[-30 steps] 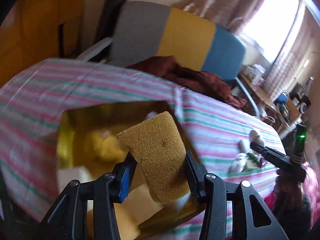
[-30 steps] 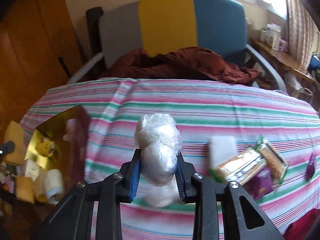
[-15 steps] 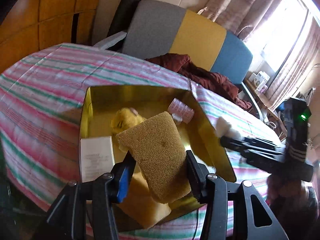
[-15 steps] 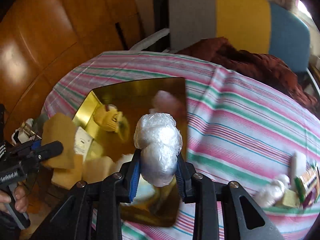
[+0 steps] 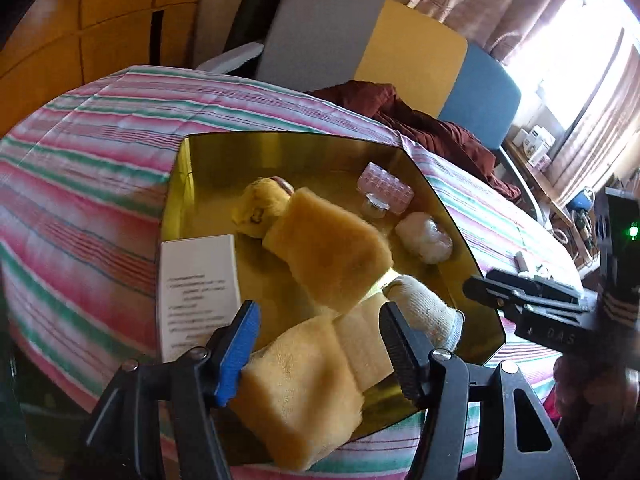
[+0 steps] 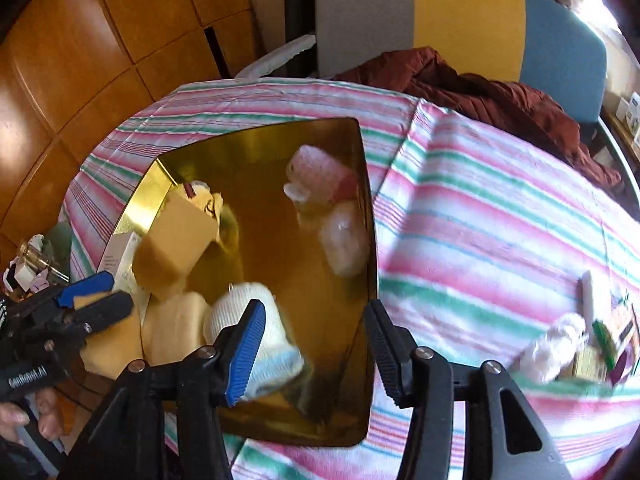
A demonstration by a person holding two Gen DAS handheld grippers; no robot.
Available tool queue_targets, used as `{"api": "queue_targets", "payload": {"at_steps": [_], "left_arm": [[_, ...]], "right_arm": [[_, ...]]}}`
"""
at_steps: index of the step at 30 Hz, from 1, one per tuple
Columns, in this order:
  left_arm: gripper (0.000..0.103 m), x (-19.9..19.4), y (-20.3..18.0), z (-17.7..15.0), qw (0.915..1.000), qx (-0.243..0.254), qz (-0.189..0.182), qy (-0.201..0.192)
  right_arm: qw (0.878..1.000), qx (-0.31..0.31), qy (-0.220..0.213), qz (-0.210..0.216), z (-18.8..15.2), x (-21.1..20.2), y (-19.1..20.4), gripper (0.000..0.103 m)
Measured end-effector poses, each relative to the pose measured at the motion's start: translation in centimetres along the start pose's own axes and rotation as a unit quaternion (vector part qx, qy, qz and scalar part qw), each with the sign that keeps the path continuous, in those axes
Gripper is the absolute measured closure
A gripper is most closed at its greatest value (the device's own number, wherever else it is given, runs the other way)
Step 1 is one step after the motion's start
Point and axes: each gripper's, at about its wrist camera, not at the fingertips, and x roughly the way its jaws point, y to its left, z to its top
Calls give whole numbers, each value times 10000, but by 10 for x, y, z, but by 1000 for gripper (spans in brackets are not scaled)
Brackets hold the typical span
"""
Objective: Organize objects
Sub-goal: 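Carry sponge and wrapped cotton ball over the tray and release both into it, then withdraw both open grippers from the tray toward the table items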
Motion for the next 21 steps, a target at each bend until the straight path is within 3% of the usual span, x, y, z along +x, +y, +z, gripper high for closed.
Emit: {"api": "queue_targets", "payload": {"at_steps": [7, 13, 21], "left_arm": [[27, -24, -3, -2, 9990, -186, 216, -348], [18, -41, -27, -6, 9940, 276, 689, -807], [18, -45, -57, -18, 9893, 837, 787, -898]], "right_arm": [[9997, 177, -113, 77, -20, -13, -2, 44], [9996, 44, -262, 5, -31, -23, 5, 41], [9993, 116, -352, -58, -42, -32, 0, 36]]}}
